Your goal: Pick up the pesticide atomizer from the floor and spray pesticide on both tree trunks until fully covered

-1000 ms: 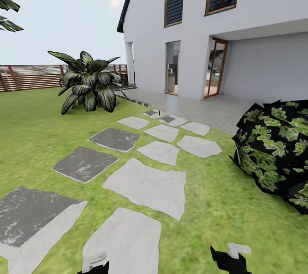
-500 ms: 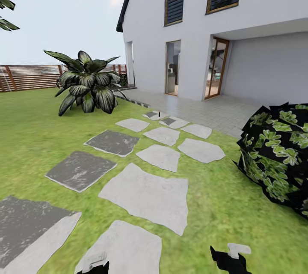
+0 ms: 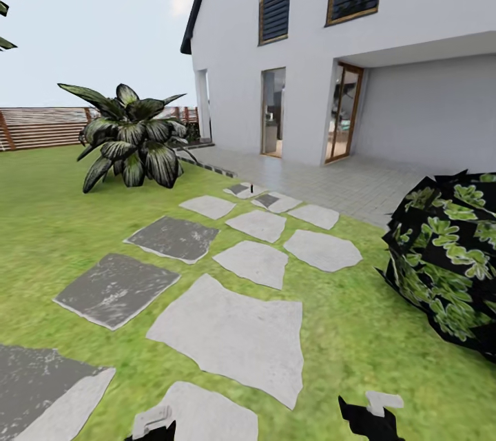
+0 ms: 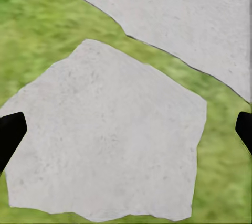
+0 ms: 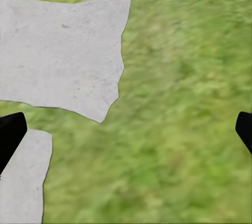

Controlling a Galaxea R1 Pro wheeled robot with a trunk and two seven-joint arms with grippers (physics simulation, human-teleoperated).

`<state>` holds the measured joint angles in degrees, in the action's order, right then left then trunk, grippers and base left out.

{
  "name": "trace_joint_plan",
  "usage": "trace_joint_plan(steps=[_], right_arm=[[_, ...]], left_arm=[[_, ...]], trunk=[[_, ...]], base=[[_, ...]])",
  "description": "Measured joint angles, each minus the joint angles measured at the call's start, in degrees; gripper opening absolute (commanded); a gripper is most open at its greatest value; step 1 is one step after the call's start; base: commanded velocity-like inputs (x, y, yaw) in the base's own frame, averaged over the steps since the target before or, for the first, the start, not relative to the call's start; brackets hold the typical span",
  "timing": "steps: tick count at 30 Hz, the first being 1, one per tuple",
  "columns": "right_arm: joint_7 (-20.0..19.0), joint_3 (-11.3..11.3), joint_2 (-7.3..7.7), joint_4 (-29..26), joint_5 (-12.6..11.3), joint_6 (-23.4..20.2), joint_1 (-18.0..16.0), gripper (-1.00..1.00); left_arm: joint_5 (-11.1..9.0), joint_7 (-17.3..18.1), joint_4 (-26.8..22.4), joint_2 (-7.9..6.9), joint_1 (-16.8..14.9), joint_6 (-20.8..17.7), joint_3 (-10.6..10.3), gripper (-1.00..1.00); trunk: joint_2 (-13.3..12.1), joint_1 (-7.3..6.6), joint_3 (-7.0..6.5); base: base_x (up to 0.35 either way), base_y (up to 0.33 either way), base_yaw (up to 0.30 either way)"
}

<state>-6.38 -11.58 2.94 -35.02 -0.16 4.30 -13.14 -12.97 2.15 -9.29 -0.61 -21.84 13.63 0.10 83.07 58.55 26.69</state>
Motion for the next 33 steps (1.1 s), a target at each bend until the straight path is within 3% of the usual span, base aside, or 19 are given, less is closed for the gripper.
trace_joint_plan(steps=[33], right_arm=[[0.0,-0.03,0.05,0.0,-0.01,0.0,0.0,1.0]], left_arm=[[0.0,0.0,0.0,0.0,-0.01,0.0,0.0,1.0]], trunk=[[-0.01,0.15,0.0]], base=[[0.335,0.0,-0.029]])
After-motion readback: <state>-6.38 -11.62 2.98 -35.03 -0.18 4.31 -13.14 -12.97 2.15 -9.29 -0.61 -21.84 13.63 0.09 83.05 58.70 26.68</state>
